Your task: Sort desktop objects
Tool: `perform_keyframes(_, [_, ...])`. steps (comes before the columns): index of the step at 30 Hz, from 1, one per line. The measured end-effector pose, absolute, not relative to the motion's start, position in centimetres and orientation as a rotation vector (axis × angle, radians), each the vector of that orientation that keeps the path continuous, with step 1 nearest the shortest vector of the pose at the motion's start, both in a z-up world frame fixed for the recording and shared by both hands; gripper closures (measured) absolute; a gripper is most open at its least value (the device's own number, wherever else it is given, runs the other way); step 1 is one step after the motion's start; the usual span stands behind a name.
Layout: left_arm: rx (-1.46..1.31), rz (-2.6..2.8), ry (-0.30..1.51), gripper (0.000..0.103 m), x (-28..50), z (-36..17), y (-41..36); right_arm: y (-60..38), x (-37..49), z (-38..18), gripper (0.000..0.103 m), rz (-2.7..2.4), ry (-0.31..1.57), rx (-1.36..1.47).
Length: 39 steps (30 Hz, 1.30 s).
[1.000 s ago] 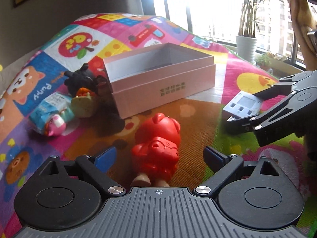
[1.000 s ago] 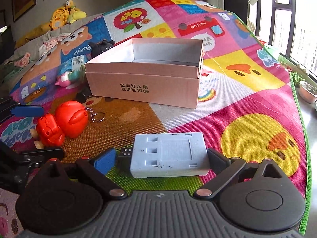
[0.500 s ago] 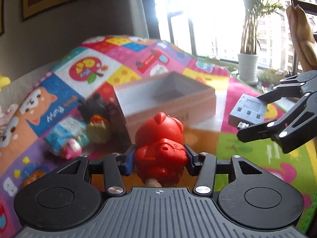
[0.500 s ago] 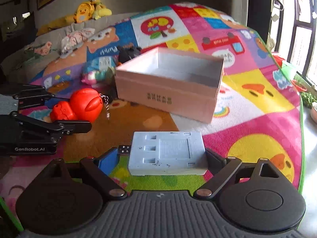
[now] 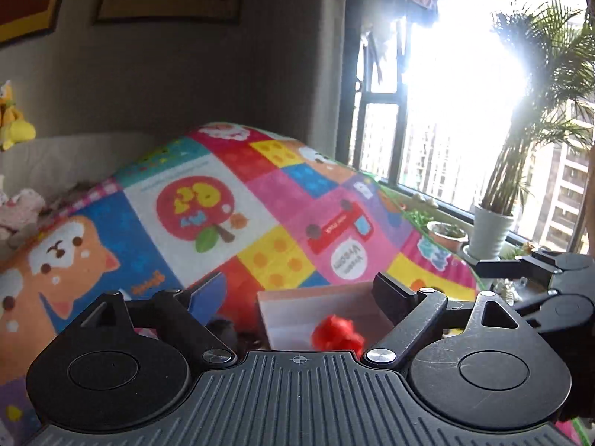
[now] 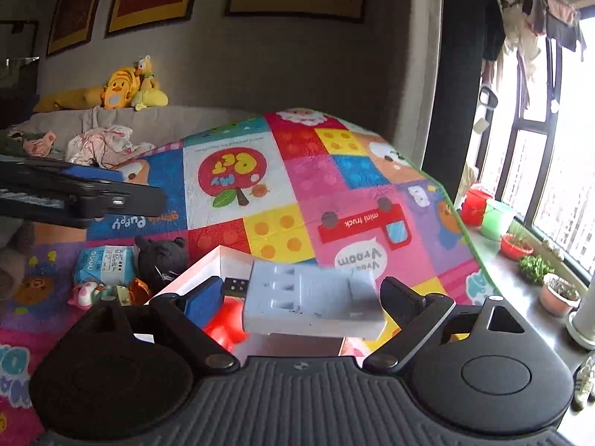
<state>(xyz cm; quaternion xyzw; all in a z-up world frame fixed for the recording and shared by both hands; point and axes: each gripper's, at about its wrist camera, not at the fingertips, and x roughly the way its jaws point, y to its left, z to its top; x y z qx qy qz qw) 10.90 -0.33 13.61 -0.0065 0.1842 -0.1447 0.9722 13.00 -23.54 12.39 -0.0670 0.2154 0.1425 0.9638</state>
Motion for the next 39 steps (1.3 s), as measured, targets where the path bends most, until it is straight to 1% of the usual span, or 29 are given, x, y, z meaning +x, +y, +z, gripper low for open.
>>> perform_keyframes(5, [0.139,-0.16,0.462,0.008,8.2,7.3,2.8,-20.7,12.3,9.5,0.011,0.405,0.489,-0.117])
perform_keyframes(7, [0.163,-0.111,0.515,0.008,7.1,5.0,3.8,-18.7,11.1,8.6,0.011,0.45,0.496,-0.163])
perform_keyframes(10, [0.151,-0.003,0.53,0.008,5.3,3.1,5.6,-15.9,9.1,8.1,0.013,0.499,0.477,-0.252])
perform_keyframes(11, [0.125,0.033,0.533,0.007,4.7,2.8,6.4,-14.6,8.2,7.9,0.021,0.515,0.471,-0.298])
perform_keyframes(12, [0.085,0.063,0.538,0.007,4.5,2.7,7.2,-13.5,7.6,7.6,0.033,0.528,0.474,-0.333])
perform_keyframes(13, [0.045,0.082,0.542,0.007,4.3,2.6,7.9,-12.1,6.8,7.1,0.038,0.543,0.487,-0.373])
perform_keyframes(14, [0.014,0.093,0.545,0.007,4.2,2.6,8.5,-10.8,6.3,6.5,0.047,0.548,0.506,-0.407])
perform_keyframes(15, [-0.007,0.098,0.547,0.007,4.0,2.5,9.0,-9.4,5.8,5.6,0.049,0.543,0.525,-0.438])
perform_keyframes(17, [-0.018,0.098,0.554,0.007,3.8,2.1,9.4,-7.5,5.5,4.1,0.05,0.523,0.555,-0.453])
perform_keyframes(19, [-0.028,0.086,0.547,0.007,3.7,2.1,9.4,-6.3,6.1,2.8,0.051,0.506,0.613,-0.426])
perform_keyframes(20, [-0.028,0.081,0.532,0.005,3.4,2.1,9.4,-5.9,6.8,2.2,0.053,0.485,0.636,-0.406])
perform_keyframes(21, [-0.026,0.076,0.524,0.005,3.3,2.1,9.3,-5.7,7.2,2.1,0.054,0.468,0.622,-0.383])
perform_keyframes(22, [-0.025,0.073,0.52,0.005,3.3,2.1,9.2,-5.5,7.4,2.0,0.058,0.461,0.626,-0.381])
perform_keyframes(23, [-0.025,0.072,0.517,0.005,3.2,2.1,9.2,-5.3,7.9,2.0,0.069,0.457,0.637,-0.372])
perform_keyframes(24, [-0.024,0.071,0.516,0.005,3.3,2.1,9.1,-5.3,8.2,2.0,0.078,0.45,0.647,-0.368])
perform_keyframes(28, [-0.029,0.067,0.516,0.005,3.2,2.1,9.1,-6.8,7.3,2.5,0.079,0.496,0.679,-0.353])
perform_keyframes(32, [-0.012,0.059,0.53,0.005,3.4,2.1,8.8,-11.1,4.6,3.4,0.08,0.596,0.716,-0.325])
perform_keyframes(36, [0.047,0.023,0.54,0.005,4.4,2.1,7.6,-15.3,2.5,3.4,0.08,0.482,0.636,-0.398])
perform_keyframes(37, [0.062,0.015,0.534,0.005,4.8,2.2,7.2,-16.5,2.5,3.4,0.079,0.422,0.613,-0.397])
perform_keyframes(38, [0.08,0.01,0.527,0.005,5.3,2.3,6.8,-17.5,2.5,3.4,0.072,0.389,0.607,-0.377])
perform_keyframes(39, [0.098,0.01,0.521,0.005,6.0,2.4,6.4,-18.7,2.6,3.4,0.061,0.363,0.609,-0.33])
